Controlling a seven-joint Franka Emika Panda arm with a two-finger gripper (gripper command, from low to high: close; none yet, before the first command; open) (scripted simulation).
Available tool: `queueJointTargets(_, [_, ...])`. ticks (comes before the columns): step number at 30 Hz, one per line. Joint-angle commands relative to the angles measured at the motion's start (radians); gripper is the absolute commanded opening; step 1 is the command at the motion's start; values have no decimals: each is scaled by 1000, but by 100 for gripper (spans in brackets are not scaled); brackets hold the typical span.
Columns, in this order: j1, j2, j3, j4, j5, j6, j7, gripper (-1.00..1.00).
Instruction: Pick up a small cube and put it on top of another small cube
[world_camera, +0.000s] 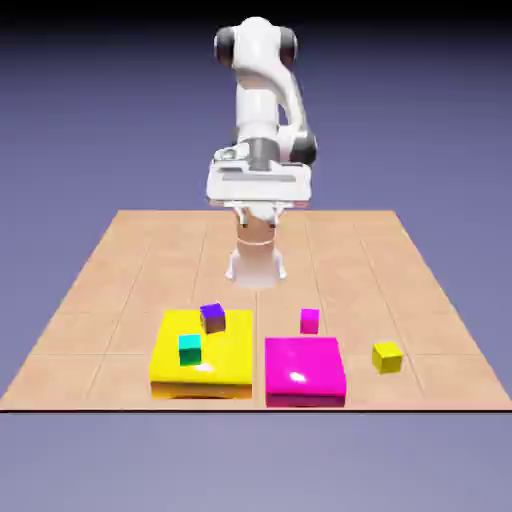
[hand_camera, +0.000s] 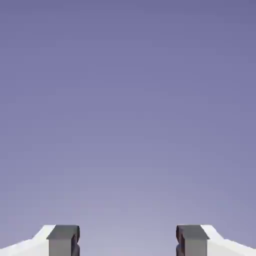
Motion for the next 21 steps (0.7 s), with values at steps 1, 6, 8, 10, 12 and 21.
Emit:
queueJointTargets(1, [14,16,-13,-4,44,-19,7,0])
queueJointTargets(6, [84,94,-76,-27,261,-113,40,0])
queueJointTargets(8, [112,126,-101,-36,348,-150,53,0])
queueJointTargets(10, [140,157,-127,-45,435,-188,67,0])
queueJointTargets(12, [168,188,-152,-54,522,-225,80,0])
queueJointTargets(21, [294,330,-266,-94,913,-394,140,0])
